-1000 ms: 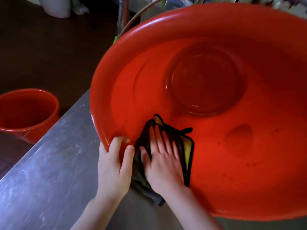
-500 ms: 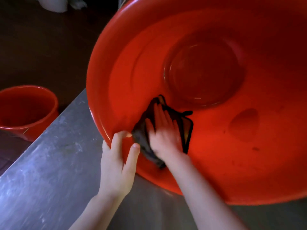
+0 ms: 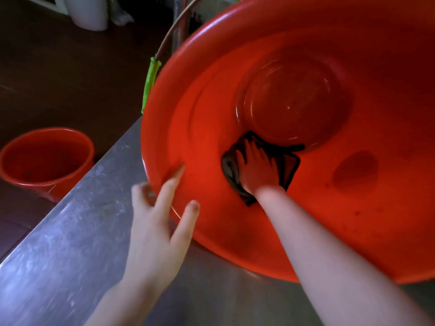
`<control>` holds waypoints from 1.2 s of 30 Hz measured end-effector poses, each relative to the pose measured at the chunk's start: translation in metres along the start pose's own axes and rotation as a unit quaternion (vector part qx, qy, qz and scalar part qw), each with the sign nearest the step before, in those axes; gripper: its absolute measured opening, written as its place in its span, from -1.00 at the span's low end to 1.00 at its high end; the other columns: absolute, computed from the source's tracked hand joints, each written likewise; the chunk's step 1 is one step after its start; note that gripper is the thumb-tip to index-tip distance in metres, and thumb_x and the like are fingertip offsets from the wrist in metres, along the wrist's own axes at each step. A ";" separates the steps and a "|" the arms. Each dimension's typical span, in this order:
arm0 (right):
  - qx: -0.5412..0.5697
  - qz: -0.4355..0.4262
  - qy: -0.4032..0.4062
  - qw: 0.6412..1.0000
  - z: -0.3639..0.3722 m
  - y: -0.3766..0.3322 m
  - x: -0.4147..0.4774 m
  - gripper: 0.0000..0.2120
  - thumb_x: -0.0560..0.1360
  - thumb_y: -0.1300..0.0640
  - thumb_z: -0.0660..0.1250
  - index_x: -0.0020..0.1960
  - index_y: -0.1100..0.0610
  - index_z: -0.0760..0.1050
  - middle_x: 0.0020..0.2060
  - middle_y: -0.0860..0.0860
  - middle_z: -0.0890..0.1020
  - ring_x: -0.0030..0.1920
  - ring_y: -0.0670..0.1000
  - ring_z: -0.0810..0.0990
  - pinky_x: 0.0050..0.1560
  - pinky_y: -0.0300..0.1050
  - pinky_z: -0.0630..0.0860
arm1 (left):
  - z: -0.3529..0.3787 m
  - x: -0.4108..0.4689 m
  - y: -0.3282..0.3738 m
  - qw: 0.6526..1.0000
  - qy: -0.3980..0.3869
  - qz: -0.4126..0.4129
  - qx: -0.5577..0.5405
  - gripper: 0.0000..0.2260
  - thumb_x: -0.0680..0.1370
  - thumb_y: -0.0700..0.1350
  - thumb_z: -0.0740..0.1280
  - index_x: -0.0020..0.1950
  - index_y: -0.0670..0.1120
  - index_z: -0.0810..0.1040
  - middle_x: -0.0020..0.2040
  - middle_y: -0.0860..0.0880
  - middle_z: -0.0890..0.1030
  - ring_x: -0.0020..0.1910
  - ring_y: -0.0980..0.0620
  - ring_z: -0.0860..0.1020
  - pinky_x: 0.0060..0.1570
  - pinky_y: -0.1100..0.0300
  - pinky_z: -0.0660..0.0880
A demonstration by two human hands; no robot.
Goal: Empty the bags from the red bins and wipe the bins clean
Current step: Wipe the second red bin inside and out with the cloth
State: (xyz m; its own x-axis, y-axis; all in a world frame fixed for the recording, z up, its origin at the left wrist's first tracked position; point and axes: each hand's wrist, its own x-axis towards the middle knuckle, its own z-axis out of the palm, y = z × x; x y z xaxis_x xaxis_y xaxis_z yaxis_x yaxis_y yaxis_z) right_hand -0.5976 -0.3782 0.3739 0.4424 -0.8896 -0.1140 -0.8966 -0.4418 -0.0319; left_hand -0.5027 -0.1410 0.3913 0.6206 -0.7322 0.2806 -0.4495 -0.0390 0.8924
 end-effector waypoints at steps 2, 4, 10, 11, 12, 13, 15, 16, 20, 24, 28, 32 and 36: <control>-0.018 -0.027 0.010 0.999 0.001 0.009 -0.007 -0.45 0.67 -0.05 -0.13 0.59 0.10 -0.13 0.58 0.02 0.00 0.55 0.08 0.05 0.50 0.12 0.07 | -0.013 0.018 0.012 0.991 0.022 0.106 0.078 -0.51 0.52 0.15 0.26 0.44 0.34 0.27 0.17 0.13 0.24 0.05 0.42 0.38 -0.09 0.45 0.42; -0.021 -0.044 0.009 0.999 -0.003 0.019 -0.013 -0.45 0.67 -0.08 -0.12 0.59 0.07 -0.12 0.58 0.00 0.01 0.56 0.06 0.05 0.51 0.09 0.07 | -0.018 0.032 0.019 0.979 0.033 0.177 0.100 -0.53 0.55 0.09 0.26 0.46 0.24 0.31 0.21 0.13 0.24 0.13 0.43 0.33 -0.05 0.48 0.39; -0.140 0.042 -0.037 0.989 -0.015 0.066 -0.028 -0.39 0.61 -0.24 -0.18 0.59 -0.02 -0.09 0.58 -0.02 0.00 0.56 0.04 0.01 0.53 0.08 -0.08 | 0.006 0.004 0.001 0.999 0.029 0.027 0.002 -0.60 0.53 0.06 0.25 0.33 0.40 0.35 0.14 0.11 0.45 -0.19 0.18 0.46 -0.12 0.48 0.38; -0.167 0.063 -0.036 0.983 -0.020 0.073 -0.030 -0.39 0.61 -0.24 -0.18 0.59 -0.01 -0.08 0.58 -0.01 0.00 0.56 0.05 0.00 0.53 0.10 -0.10 | 0.014 -0.008 -0.001 0.999 0.029 -0.001 -0.023 -0.59 0.52 0.05 0.26 0.33 0.39 0.36 0.12 0.10 0.48 -0.20 0.21 0.49 -0.15 0.52 0.38; -0.186 0.080 -0.036 0.979 -0.023 0.077 -0.031 -0.39 0.61 -0.23 -0.17 0.59 0.00 -0.07 0.58 0.00 0.00 0.56 0.06 -0.02 0.53 0.12 -0.13 | 0.024 -0.019 0.001 0.998 0.028 -0.019 -0.051 -0.58 0.52 0.06 0.26 0.34 0.38 0.36 0.15 0.12 0.49 -0.12 0.30 0.52 -0.14 0.58 0.36; -0.194 0.091 -0.035 0.976 -0.025 0.078 -0.032 -0.39 0.62 -0.22 -0.17 0.59 0.01 -0.08 0.59 0.00 -0.02 0.56 0.08 -0.04 0.53 0.14 -0.14 | 0.033 -0.029 0.004 0.996 0.026 -0.030 -0.077 -0.58 0.52 0.08 0.25 0.36 0.37 0.36 0.20 0.18 0.48 -0.01 0.41 0.49 -0.09 0.63 0.32; -0.169 0.091 -0.039 0.981 -0.026 0.067 -0.036 -0.41 0.64 -0.18 -0.17 0.60 0.03 -0.10 0.59 0.00 -0.04 0.57 0.10 -0.06 0.52 0.17 -0.14 | 0.048 -0.044 0.013 0.992 0.021 -0.053 -0.112 -0.56 0.51 0.12 0.19 0.39 0.36 0.33 0.31 0.24 0.42 0.18 0.50 0.38 0.02 0.66 0.24; -0.140 0.079 -0.042 0.986 -0.025 0.054 -0.041 -0.42 0.64 -0.16 -0.16 0.60 0.03 -0.11 0.59 -0.01 -0.05 0.57 0.10 -0.05 0.52 0.18 -0.12 | 0.053 -0.048 0.015 0.990 0.023 -0.067 -0.121 -0.55 0.51 0.15 0.18 0.40 0.38 0.32 0.33 0.26 0.40 0.23 0.51 0.34 0.06 0.66 0.22; -0.005 -0.048 0.005 0.999 -0.006 -0.010 -0.095 -0.41 0.63 -0.19 -0.13 0.59 -0.01 -0.12 0.58 -0.07 -0.01 0.56 -0.01 0.01 0.52 0.07 -0.02 | 0.052 -0.047 0.013 0.982 0.027 -0.118 -0.147 -0.54 0.46 0.20 0.13 0.36 0.49 0.24 0.28 0.43 0.40 0.24 0.54 0.30 0.11 0.63 0.19; 0.050 -0.116 0.010 0.992 0.000 -0.046 -0.134 -0.32 0.52 -0.31 -0.27 0.58 -0.08 -0.09 0.58 -0.12 0.03 0.56 -0.04 0.00 0.53 0.07 -0.07 | 0.043 -0.039 0.001 0.957 0.020 -0.193 -0.217 -0.55 0.40 0.29 0.12 0.27 0.59 0.22 0.26 0.50 0.41 0.29 0.39 0.39 0.31 0.19 0.35; 0.000 0.012 -0.011 1.000 -0.008 -0.032 -0.062 -0.41 0.62 -0.23 -0.13 0.59 -0.02 -0.06 0.58 -0.05 0.02 0.55 0.02 0.04 0.52 0.11 -0.03 | 0.039 -0.038 0.003 0.947 0.010 -0.212 -0.239 -0.53 0.41 0.32 0.13 0.34 0.52 0.24 0.38 0.26 0.43 0.37 0.08 0.42 0.34 -0.15 0.38; 0.029 0.108 -0.049 0.992 -0.014 -0.019 -0.009 -0.42 0.64 -0.20 -0.16 0.59 0.00 -0.08 0.58 -0.02 0.00 0.56 0.08 -0.02 0.52 0.15 -0.10 | 0.039 -0.036 0.007 0.955 0.000 -0.199 -0.221 -0.56 0.46 0.27 0.13 0.32 0.57 0.20 0.34 0.41 0.39 0.36 0.29 0.37 0.41 0.04 0.31; 0.016 0.051 -0.025 0.998 -0.011 -0.032 -0.042 -0.42 0.64 -0.20 -0.12 0.59 -0.01 -0.10 0.58 -0.06 0.01 0.56 0.03 0.01 0.52 0.13 -0.06 | 0.039 -0.033 0.011 0.950 0.002 -0.214 -0.226 -0.56 0.49 0.21 0.13 0.31 0.60 0.15 0.31 0.44 0.36 0.37 0.20 0.37 0.41 0.04 0.30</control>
State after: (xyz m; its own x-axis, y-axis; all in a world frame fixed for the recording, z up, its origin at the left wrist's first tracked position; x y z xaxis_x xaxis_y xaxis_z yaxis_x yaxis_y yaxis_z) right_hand -0.5876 -0.3280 0.3908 0.3485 -0.9223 -0.1669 -0.9372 -0.3451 -0.0498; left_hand -0.5535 -0.1436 0.3779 0.6870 -0.7127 -0.1414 0.1658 -0.0357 0.9855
